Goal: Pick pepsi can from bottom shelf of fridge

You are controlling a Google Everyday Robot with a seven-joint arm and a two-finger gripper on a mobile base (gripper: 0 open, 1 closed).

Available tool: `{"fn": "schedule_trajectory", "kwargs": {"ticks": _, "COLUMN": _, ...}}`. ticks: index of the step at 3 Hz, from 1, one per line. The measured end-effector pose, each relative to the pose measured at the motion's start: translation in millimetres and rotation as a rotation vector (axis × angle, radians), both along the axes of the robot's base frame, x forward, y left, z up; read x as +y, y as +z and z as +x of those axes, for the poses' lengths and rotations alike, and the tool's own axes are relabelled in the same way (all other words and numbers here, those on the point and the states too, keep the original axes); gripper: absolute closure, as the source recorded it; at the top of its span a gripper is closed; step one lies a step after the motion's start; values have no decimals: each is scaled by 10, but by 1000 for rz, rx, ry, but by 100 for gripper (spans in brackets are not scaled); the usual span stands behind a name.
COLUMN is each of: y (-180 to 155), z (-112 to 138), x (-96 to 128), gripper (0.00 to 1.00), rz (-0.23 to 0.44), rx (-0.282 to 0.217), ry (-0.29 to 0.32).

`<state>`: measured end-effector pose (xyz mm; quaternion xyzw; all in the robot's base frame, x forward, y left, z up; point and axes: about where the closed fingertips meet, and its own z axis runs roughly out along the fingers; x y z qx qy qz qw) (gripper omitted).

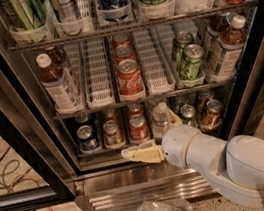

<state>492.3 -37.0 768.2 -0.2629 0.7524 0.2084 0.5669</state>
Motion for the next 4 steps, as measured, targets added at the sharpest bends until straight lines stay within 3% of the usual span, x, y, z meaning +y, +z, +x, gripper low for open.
{"fn": "schedule_trajectory", "kwargs": {"ticks": 2, "y": -69, "z": -73, "x": 115, "gripper": 0, "rz": 26, "rx": 2, "ry": -25}}
{"fn": "schedule_trajectory", "kwargs": {"ticks": 4, "y": -739, "z": -519, "x": 691, "gripper": 0, "rz": 28, "rx": -47, "ry": -22}}
